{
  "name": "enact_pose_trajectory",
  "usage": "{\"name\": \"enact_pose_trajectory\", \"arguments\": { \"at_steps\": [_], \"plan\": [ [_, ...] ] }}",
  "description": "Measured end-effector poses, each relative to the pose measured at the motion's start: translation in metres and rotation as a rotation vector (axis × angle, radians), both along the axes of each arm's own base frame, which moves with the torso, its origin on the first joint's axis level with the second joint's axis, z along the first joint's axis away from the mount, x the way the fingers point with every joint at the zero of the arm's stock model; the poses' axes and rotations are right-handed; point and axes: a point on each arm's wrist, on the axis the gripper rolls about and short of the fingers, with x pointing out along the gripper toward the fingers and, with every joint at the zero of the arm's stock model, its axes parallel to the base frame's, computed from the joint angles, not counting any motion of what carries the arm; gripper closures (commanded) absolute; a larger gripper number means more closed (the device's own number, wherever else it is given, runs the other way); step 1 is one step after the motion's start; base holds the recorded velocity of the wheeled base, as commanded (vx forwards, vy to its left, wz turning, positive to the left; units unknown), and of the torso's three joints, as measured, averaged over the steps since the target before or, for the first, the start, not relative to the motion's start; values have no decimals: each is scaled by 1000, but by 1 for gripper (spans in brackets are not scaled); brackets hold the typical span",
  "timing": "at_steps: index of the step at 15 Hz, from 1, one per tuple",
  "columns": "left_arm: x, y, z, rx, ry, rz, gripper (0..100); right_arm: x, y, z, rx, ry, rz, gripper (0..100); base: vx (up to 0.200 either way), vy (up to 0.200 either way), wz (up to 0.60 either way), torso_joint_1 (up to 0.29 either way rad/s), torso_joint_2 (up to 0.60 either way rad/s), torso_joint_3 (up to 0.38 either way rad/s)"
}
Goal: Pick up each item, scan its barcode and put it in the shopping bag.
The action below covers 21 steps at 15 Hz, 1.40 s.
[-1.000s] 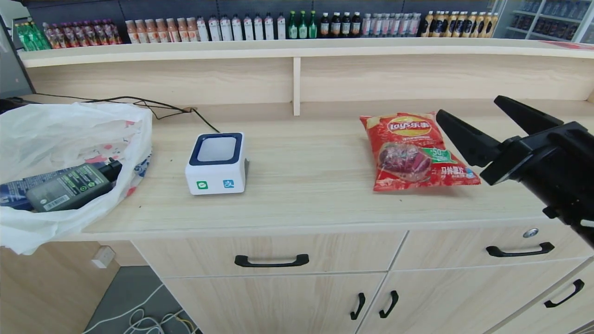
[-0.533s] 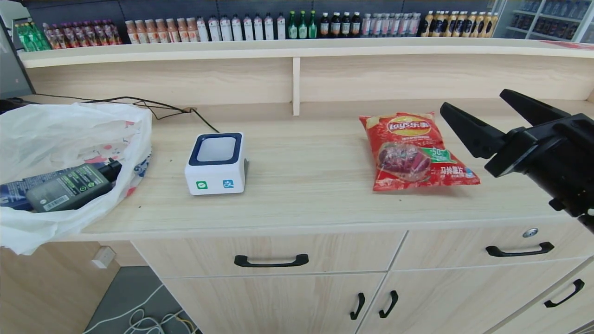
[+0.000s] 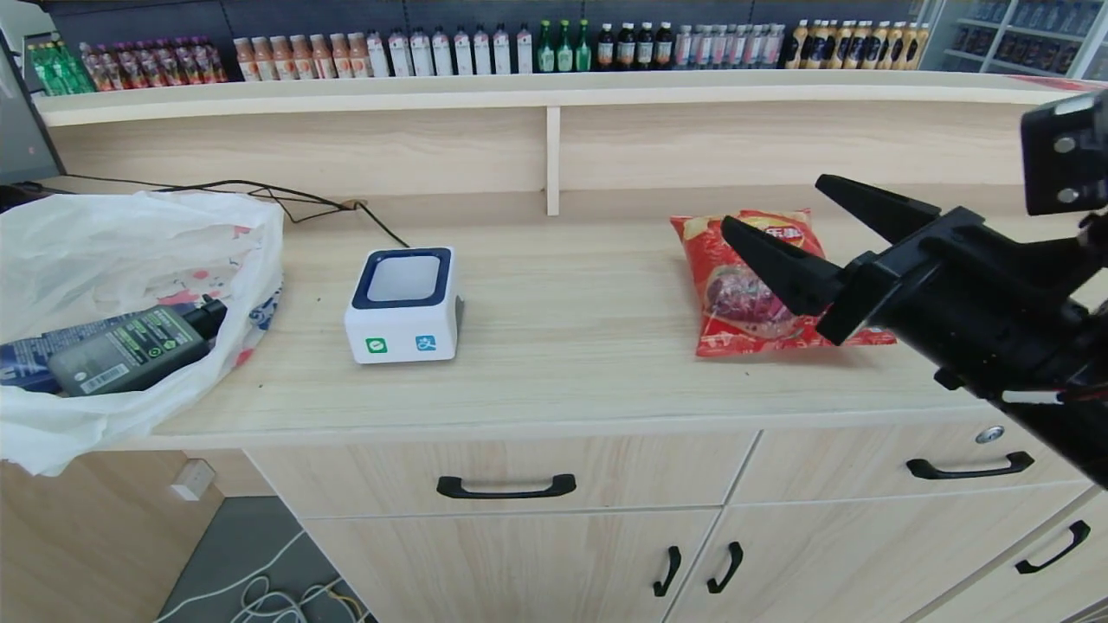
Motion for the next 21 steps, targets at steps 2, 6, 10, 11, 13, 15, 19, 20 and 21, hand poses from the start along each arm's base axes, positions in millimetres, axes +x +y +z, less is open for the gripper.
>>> {"name": "enact_pose_trajectory", "arguments": {
  "at_steps": [2,6,10,11,13,15,19,20,21],
  "plan": [
    [0,0,0,0,0,0,0,10,9,6,-18,37,-10,0,0,0,0,0,0,0],
    [0,0,0,0,0,0,0,33,24,13,-60,180,-59,0,0,0,0,0,0,0],
    [0,0,0,0,0,0,0,48,30,36,-97,281,-182,0,0,0,0,0,0,0],
    [0,0,0,0,0,0,0,54,27,42,-91,287,-262,0,0,0,0,0,0,0],
    [0,0,0,0,0,0,0,65,24,45,-105,316,-349,0,0,0,0,0,0,0],
    [0,0,0,0,0,0,0,68,19,33,-212,446,-407,0,0,0,0,0,0,0],
    [0,0,0,0,0,0,0,71,10,38,-304,556,-477,0,0,0,0,0,0,0],
    [0,0,0,0,0,0,0,75,10,41,-303,555,-490,0,0,0,0,0,0,0],
    [0,0,0,0,0,0,0,80,12,44,-298,549,-504,0,0,0,0,0,0,0]
  ]
}}
